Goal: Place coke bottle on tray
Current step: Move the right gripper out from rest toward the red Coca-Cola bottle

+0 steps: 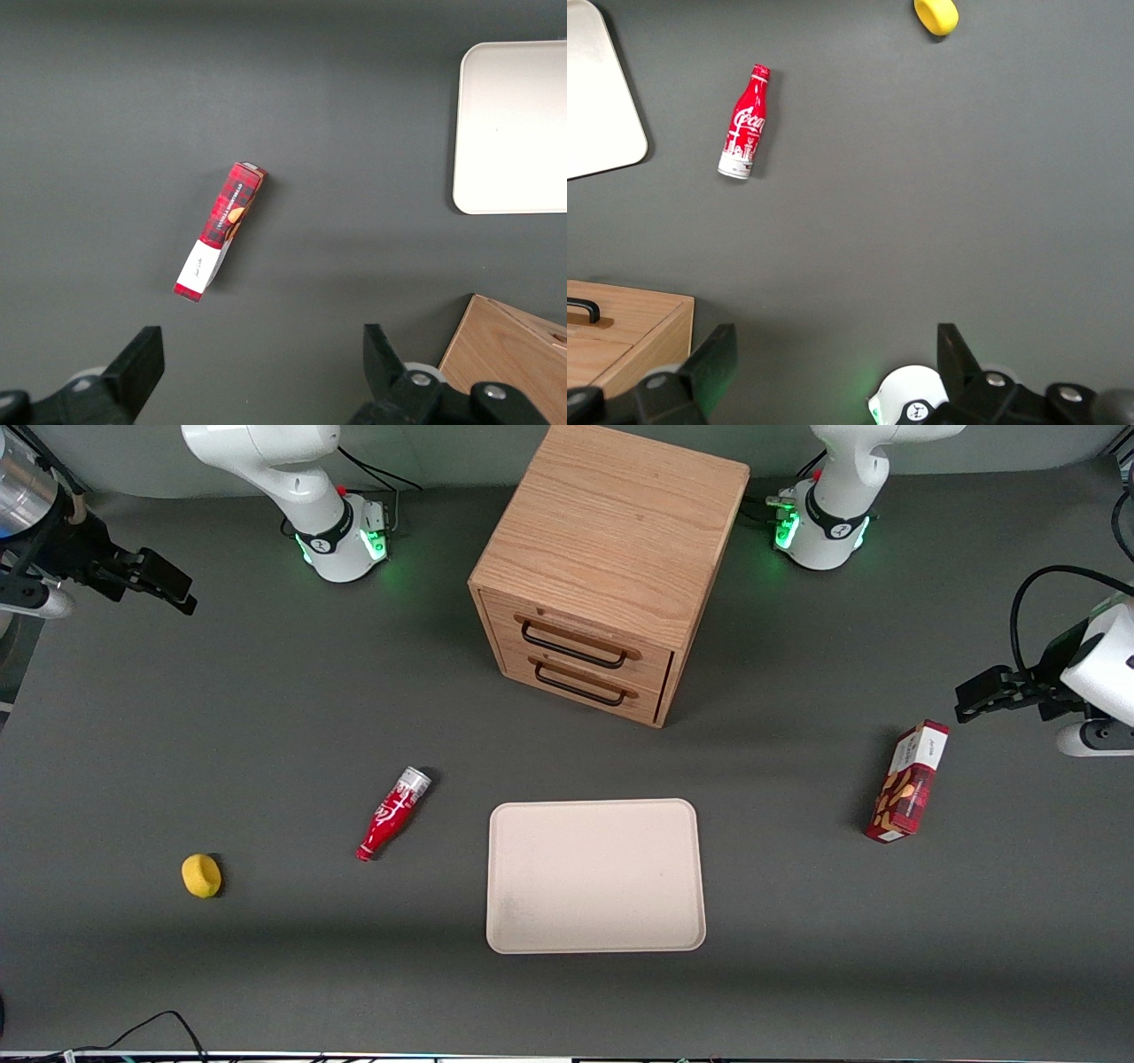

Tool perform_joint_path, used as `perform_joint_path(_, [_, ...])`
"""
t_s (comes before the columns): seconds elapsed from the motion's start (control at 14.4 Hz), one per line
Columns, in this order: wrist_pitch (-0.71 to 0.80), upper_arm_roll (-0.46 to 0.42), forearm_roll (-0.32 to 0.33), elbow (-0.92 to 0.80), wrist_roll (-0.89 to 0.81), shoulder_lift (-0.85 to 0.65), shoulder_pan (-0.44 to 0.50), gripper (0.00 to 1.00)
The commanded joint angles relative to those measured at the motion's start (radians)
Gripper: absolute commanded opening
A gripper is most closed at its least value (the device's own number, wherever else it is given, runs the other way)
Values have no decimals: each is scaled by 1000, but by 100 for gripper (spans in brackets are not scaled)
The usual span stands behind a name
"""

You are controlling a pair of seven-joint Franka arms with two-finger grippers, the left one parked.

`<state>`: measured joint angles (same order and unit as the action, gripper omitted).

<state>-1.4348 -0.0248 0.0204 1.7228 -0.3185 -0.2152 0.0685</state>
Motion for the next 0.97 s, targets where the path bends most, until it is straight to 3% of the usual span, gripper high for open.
perform_joint_path(0.0, [48,-1,-10,-58,12,25,-6,100])
perform_joint_path(0.49, [57,-4,-23,-81,38,85,7,100])
perform_joint_path(0.7, [54,-14,-118,-245,-60,262,19,100])
perform_joint_path(0.9, [21,-81,-145,-368,-277,457,31,100])
